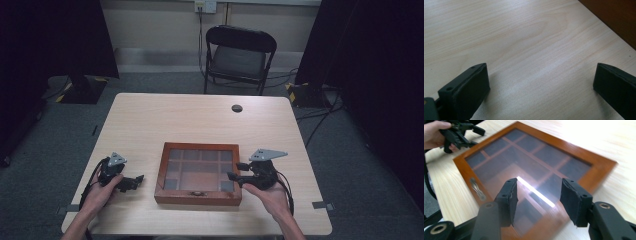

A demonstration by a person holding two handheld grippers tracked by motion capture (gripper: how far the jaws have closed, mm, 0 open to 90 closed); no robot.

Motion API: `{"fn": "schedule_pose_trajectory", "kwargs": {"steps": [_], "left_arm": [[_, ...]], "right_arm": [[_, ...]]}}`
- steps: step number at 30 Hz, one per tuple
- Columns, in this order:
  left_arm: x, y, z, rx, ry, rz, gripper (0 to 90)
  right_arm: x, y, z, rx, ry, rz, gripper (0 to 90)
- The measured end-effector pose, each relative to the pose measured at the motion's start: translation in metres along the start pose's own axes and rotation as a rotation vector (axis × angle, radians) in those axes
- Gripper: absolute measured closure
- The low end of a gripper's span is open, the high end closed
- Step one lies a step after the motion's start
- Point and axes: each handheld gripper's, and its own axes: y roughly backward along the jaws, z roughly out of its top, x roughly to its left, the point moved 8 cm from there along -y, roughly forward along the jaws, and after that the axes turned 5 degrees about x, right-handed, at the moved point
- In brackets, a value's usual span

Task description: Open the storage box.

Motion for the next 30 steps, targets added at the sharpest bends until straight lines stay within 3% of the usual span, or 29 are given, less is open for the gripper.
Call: {"fn": "schedule_pose_trajectory", "kwargs": {"steps": [9,17,21,30], "left_arm": [[0.0,0.0,0.0,0.0,0.0,0.0,0.0],[0.0,0.0,0.0,0.0,0.0,-0.001,0.0],[0.0,0.0,0.0,0.0,-0.002,-0.001,0.0],[0.0,0.0,0.0,-0.001,-0.003,-0.002,0.0]], "right_arm": [[0.031,-0.018,0.024,0.017,0.099,0.066,46.9],[0.049,-0.042,0.019,0.059,0.141,0.122,49.4],[0.062,-0.057,0.01,0.104,0.169,0.179,56.5],[0.079,-0.069,0.001,0.13,0.22,0.264,75.4]]}}
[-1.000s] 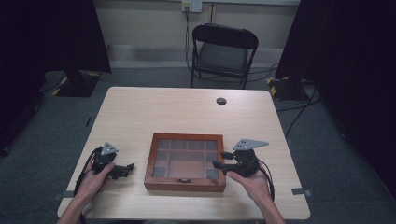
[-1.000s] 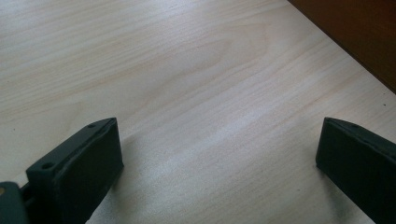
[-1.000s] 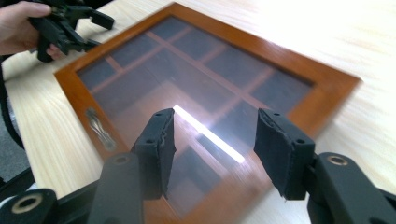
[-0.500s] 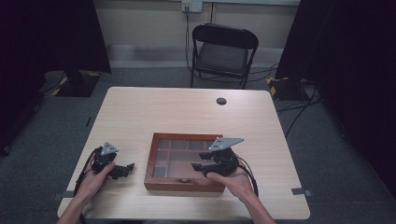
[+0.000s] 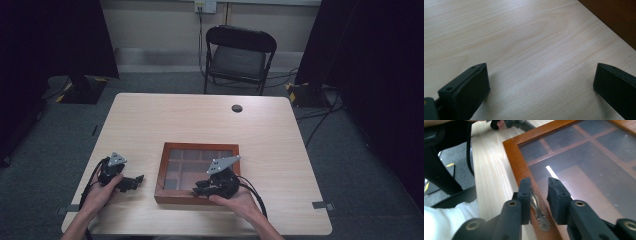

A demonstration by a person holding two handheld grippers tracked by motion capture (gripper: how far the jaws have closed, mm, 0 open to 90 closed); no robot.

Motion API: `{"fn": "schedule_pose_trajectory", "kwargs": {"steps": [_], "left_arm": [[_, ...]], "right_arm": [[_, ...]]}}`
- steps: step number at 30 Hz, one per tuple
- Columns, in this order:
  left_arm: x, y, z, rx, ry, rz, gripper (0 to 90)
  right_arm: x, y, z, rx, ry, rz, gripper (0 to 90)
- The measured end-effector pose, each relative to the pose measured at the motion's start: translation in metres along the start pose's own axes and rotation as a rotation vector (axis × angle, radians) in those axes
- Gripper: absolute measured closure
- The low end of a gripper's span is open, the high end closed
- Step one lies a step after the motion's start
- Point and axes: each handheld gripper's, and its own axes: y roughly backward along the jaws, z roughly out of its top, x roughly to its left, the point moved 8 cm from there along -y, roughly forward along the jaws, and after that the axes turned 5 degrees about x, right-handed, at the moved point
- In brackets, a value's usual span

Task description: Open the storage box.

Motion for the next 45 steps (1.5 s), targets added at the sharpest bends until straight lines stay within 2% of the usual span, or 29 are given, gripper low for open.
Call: {"fn": "schedule_pose_trajectory", "kwargs": {"steps": [4,22,33,45], "left_arm": [[0.0001,0.0,0.0,0.0,-0.001,0.0,0.0],[0.0001,-0.0002,0.0002,0.0,-0.003,-0.002,0.0],[0.0,-0.0002,0.0002,0.0,-0.002,-0.003,0.0],[0.0,-0.0001,0.0002,0.0,-0.002,-0.003,0.0]], "right_arm": [[0.0042,-0.0031,-0.0024,0.017,0.014,0.02,77.0],[0.0017,-0.0053,-0.0059,0.028,0.031,0.028,80.8],[0.0025,-0.005,-0.0045,0.056,0.044,0.018,81.7],[0.0033,-0.0039,-0.0004,0.062,0.045,0.039,82.1]]}}
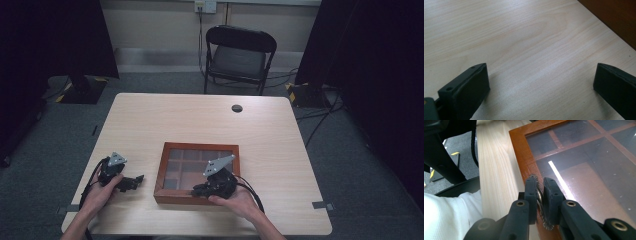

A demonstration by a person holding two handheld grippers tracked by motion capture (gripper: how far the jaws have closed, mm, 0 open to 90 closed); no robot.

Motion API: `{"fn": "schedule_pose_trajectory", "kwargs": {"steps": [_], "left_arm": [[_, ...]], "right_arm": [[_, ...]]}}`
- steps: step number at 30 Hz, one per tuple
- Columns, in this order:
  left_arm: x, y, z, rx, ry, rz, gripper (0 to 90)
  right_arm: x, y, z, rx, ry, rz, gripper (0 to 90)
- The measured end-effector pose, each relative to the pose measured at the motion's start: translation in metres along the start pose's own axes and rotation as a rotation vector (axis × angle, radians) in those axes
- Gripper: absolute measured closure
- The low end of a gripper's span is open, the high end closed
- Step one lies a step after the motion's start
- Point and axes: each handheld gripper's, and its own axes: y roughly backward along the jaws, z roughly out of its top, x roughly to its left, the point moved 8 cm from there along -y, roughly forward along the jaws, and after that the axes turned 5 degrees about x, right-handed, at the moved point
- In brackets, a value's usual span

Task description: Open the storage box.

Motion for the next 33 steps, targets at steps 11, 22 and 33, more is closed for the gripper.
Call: {"fn": "schedule_pose_trajectory", "kwargs": {"steps": [11,22,33], "left_arm": [[0.0,0.0,0.0,0.0,0.0,0.0,0.0],[0.0,0.0,0.0,0.0,0.0,0.0,0.0],[0.0,0.0,0.0,0.0,0.0,0.0,0.0]], "right_arm": [[-0.001,0.006,0.004,-0.016,0.002,0.004,82.0],[-0.001,0.015,0.011,-0.039,0.013,0.004,82.1],[-0.001,0.021,0.018,-0.034,0.014,0.008,82.1]]}}
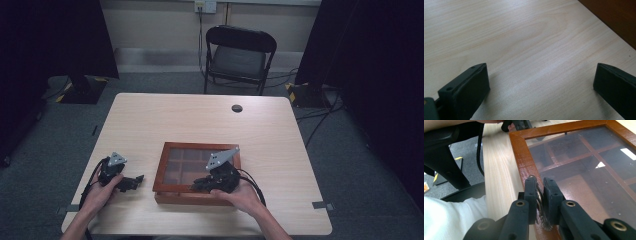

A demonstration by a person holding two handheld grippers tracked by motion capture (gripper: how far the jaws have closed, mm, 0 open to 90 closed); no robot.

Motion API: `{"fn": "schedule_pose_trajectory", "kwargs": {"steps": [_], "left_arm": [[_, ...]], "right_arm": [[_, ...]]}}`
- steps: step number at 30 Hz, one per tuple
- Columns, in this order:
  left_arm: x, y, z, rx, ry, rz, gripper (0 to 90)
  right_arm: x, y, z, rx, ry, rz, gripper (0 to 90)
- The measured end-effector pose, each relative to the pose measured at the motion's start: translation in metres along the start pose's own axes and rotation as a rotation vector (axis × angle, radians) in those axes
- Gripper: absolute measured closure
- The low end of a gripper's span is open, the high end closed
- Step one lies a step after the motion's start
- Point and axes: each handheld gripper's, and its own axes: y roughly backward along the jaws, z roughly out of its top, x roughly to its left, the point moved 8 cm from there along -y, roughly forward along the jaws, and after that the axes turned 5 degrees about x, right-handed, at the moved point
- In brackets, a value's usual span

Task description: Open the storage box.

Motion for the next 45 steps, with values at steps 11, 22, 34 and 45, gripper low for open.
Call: {"fn": "schedule_pose_trajectory", "kwargs": {"steps": [11,22,34,45], "left_arm": [[0.0,0.0,0.0,0.001,-0.001,0.0,0.0],[0.0,0.0,0.0,0.0,-0.001,0.001,0.0],[0.0,0.0,0.0,0.001,-0.002,0.003,0.0],[0.0,0.0,0.0,0.0,-0.001,0.001,0.0]], "right_arm": [[-0.001,0.005,0.006,-0.002,0.0,-0.001,82.2],[-0.002,0.015,0.018,-0.024,0.003,-0.008,82.2],[-0.004,0.022,0.027,-0.027,0.008,-0.017,82.2],[-0.007,0.028,0.035,-0.02,0.011,-0.023,82.3]]}}
